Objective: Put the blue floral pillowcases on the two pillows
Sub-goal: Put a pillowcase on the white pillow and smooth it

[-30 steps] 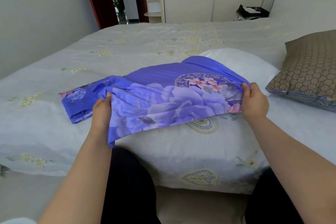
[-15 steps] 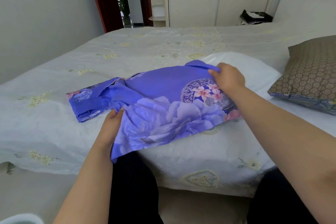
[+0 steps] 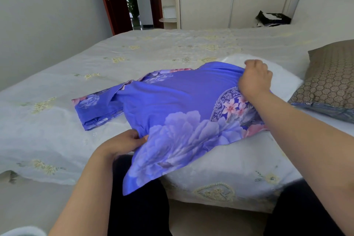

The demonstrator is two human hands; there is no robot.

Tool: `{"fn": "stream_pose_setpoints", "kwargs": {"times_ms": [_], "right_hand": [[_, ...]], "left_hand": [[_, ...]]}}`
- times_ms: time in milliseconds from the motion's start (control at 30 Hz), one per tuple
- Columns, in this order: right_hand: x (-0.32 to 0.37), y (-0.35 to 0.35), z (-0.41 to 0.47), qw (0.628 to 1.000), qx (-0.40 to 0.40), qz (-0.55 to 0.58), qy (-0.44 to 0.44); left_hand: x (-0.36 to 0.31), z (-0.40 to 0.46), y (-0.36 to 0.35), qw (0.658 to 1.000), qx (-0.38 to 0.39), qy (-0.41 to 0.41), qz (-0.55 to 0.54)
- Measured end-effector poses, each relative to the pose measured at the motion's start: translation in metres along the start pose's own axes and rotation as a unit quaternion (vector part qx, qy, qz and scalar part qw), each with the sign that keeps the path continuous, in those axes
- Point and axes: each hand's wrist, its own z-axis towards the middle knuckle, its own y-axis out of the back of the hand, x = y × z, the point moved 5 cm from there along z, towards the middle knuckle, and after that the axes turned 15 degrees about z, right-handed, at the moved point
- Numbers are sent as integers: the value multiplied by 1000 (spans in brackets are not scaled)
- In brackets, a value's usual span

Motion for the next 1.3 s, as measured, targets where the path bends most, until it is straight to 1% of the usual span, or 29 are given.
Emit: {"fn": "stream_pose_setpoints", "kwargs": {"times_ms": [67, 100, 133, 167, 233, 300, 333, 400, 467, 533, 600, 667, 767, 800, 867, 933, 1000, 1033, 1067, 1133, 1167, 1200, 1233, 1300], "right_hand": [[36, -15, 3, 995, 41, 41, 82], [52, -25, 4, 989, 74, 55, 112], [64, -38, 4, 984, 115, 63, 124], [71, -51, 4, 978, 160, 62, 117], [70, -75, 0, 968, 238, 32, 75], [59, -90, -8, 960, 273, 3, 55], [53, -94, -13, 960, 276, 2, 51], [44, -98, -22, 960, 275, 13, 52], [37, -97, -30, 961, 269, 20, 56], [33, -95, -35, 962, 264, 22, 59], [29, -94, -38, 964, 259, 29, 59], [28, -91, -41, 965, 252, 35, 58], [33, -84, -39, 967, 248, 10, 57], [37, -81, -34, 968, 245, -6, 55], [51, -70, -16, 973, 226, -25, 48], [72, -63, 9, 982, 176, -27, 66], [90, -65, 38, 986, 125, -8, 107], [96, -73, 52, 985, 128, 7, 114], [97, -83, 64, 982, 157, 18, 102], [91, -107, 78, 968, 248, 35, 24], [85, -117, 81, 960, 276, 39, -20], [80, -124, 81, 954, 292, 33, -53], [78, -128, 80, 952, 299, 16, -68], [80, -127, 79, 954, 294, -34, -51]], "left_hand": [[-1, 3, 3, 1000, 4, 8, 20], [-4, 2, 5, 1000, 12, 11, 4], [-6, 0, 9, 1000, 13, 11, -20], [-7, -2, 17, 999, 1, 14, -52], [-6, 2, 39, 986, -71, 21, -149], [-1, 12, 62, 958, -150, 48, -239], [-1, 19, 69, 947, -179, 74, -256], [0, 38, 77, 930, -210, 138, -267], [-7, 57, 82, 914, -211, 178, -298], [-18, 74, 91, 911, -218, 183, -299], [-27, 87, 104, 906, -260, 173, -287], [-32, 93, 113, 899, -280, 162, -296], [-29, 95, 109, 893, -246, 180, -330], [-26, 95, 107, 894, -241, 175, -334], [-29, 89, 99, 903, -216, 132, -348], [-32, 83, 90, 905, -183, 94, -373], [-33, 79, 87, 910, -153, 83, -377], [-28, 80, 88, 913, -150, 90, -370], [-24, 80, 88, 917, -152, 101, -354], [-16, 79, 90, 931, -178, 115, -297], [-16, 78, 90, 935, -194, 113, -273], [-16, 80, 90, 934, -214, 109, -263], [-17, 80, 91, 930, -239, 110, -256], [-22, 76, 95, 910, -303, 111, -260]]}}
